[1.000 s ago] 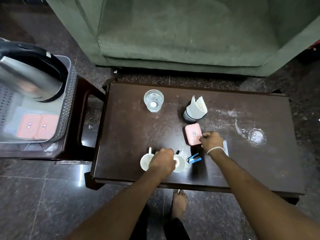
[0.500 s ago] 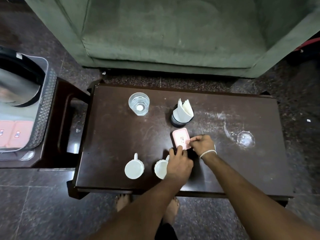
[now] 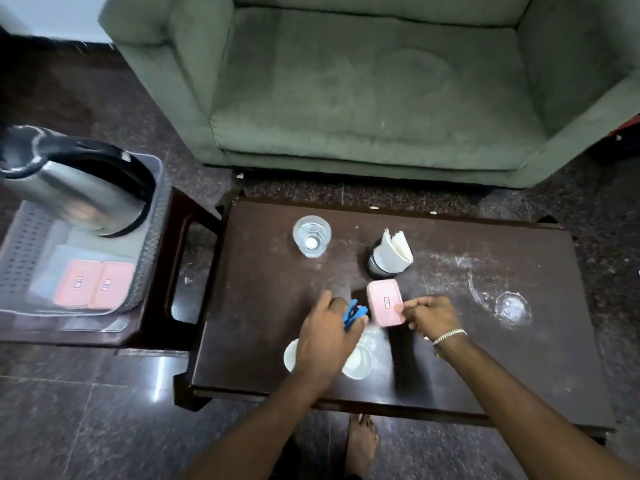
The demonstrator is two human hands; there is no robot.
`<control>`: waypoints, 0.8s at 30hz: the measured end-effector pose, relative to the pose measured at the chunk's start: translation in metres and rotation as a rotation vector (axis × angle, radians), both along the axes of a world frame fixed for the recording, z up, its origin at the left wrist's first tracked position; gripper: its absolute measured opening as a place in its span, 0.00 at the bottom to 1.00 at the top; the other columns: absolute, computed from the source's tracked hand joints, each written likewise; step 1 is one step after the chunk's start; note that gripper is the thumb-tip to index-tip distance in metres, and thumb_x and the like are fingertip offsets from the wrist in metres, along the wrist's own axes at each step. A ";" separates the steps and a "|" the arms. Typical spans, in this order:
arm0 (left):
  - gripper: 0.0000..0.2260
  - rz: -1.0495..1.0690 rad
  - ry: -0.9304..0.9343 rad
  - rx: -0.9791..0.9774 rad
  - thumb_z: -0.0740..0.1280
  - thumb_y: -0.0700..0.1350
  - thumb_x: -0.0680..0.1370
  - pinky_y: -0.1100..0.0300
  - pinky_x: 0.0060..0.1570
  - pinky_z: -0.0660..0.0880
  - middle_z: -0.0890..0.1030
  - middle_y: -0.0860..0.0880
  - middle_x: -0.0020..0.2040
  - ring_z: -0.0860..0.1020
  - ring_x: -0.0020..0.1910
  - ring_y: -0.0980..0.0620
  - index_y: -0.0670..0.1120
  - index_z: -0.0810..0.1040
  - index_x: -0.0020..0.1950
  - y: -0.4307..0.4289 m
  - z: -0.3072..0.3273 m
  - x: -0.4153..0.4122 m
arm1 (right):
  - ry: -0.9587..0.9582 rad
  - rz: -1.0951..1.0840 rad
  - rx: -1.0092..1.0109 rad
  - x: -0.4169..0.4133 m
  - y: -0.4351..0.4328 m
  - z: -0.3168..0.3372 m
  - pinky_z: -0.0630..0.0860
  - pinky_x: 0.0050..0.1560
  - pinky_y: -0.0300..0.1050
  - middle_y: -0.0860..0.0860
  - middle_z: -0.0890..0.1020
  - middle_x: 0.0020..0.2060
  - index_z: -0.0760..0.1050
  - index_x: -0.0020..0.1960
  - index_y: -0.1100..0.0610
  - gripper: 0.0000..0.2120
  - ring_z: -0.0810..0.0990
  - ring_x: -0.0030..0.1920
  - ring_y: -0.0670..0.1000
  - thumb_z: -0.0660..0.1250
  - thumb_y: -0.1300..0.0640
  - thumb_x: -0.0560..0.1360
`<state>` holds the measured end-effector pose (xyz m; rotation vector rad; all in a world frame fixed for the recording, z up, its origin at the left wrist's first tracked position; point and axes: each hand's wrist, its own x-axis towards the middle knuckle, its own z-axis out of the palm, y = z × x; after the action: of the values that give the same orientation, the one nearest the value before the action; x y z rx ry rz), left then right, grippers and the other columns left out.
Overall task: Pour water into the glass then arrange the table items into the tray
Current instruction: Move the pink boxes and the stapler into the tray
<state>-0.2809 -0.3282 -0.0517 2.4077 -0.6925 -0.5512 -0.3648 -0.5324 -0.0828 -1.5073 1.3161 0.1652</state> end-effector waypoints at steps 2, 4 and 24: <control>0.14 0.126 0.029 -0.090 0.72 0.54 0.77 0.47 0.47 0.77 0.75 0.48 0.47 0.79 0.43 0.42 0.44 0.76 0.43 0.035 0.018 0.028 | -0.034 -0.001 0.054 0.011 0.018 0.022 0.62 0.18 0.33 0.52 0.79 0.21 0.82 0.41 0.65 0.03 0.70 0.17 0.44 0.75 0.66 0.69; 0.13 0.239 0.023 -0.128 0.74 0.52 0.76 0.48 0.46 0.76 0.76 0.49 0.42 0.79 0.42 0.44 0.45 0.76 0.41 0.073 0.037 0.056 | -0.078 0.020 0.121 0.027 0.045 0.042 0.63 0.20 0.34 0.53 0.79 0.22 0.83 0.42 0.67 0.04 0.71 0.18 0.45 0.74 0.66 0.70; 0.12 0.726 -0.097 0.184 0.75 0.50 0.75 0.52 0.39 0.71 0.83 0.41 0.38 0.81 0.41 0.39 0.40 0.82 0.44 0.405 0.084 0.302 | -0.263 0.484 0.311 0.362 0.410 0.108 0.76 0.23 0.40 0.63 0.80 0.31 0.75 0.36 0.66 0.07 0.80 0.22 0.51 0.71 0.70 0.70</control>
<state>0.0211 0.0768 0.0319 2.6317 0.2281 -0.1946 -0.0024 -0.1229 0.0253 -1.4926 0.6666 0.4444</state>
